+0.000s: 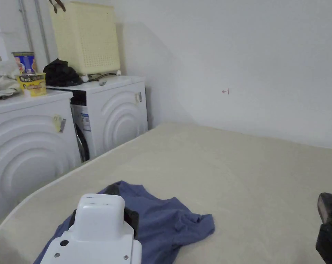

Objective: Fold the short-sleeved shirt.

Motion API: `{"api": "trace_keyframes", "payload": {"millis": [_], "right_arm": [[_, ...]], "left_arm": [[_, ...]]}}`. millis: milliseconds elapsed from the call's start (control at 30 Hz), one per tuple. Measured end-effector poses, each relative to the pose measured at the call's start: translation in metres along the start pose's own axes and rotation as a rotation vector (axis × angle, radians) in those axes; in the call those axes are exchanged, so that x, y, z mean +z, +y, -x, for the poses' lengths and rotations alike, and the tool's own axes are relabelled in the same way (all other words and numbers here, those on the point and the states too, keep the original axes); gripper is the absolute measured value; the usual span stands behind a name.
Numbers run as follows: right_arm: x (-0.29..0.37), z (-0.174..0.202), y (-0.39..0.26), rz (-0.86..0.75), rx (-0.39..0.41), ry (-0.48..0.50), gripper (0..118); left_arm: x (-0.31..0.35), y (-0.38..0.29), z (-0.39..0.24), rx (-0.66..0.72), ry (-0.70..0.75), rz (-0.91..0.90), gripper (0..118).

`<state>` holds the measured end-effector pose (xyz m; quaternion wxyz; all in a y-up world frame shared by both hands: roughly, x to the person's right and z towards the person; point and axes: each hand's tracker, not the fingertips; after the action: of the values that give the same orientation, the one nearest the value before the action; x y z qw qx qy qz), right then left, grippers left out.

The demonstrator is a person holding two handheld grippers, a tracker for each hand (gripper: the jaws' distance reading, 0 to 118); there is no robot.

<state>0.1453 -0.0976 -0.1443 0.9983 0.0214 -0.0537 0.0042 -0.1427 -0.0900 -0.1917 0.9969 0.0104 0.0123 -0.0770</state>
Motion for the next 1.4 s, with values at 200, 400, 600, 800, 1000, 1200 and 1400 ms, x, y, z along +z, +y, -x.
{"api": "trace_keyframes", "payload": {"millis": [200,400,600,800,1000,1200,1400], "right_arm": [[-0.004,-0.008,0.014,0.06,-0.027,0.094,0],[-0.007,-0.029,0.014,0.157,-0.04,0.119,0],[-0.018,-0.039,-0.01,0.284,-0.045,0.07,0],[-0.029,-0.049,-0.029,0.364,-0.099,0.045,0],[-0.034,-0.053,-0.04,0.394,-0.13,0.019,0],[-0.033,-0.054,-0.04,0.384,-0.17,0.036,0],[-0.021,-0.061,-0.035,0.352,-0.192,-0.013,0]], "left_arm": [[-0.062,0.032,0.025,0.061,-0.078,0.112,0],[-0.262,0.003,0.028,0.103,-0.533,0.918,0],[-0.359,-0.097,0.007,0.107,-0.394,1.117,38],[-0.382,-0.14,-0.005,0.135,-0.323,1.126,113],[-0.39,-0.178,-0.028,-0.075,-0.383,1.284,115],[-0.39,-0.177,-0.027,0.013,-0.351,1.257,117],[-0.374,-0.147,-0.027,0.045,-0.37,1.166,66]]}}
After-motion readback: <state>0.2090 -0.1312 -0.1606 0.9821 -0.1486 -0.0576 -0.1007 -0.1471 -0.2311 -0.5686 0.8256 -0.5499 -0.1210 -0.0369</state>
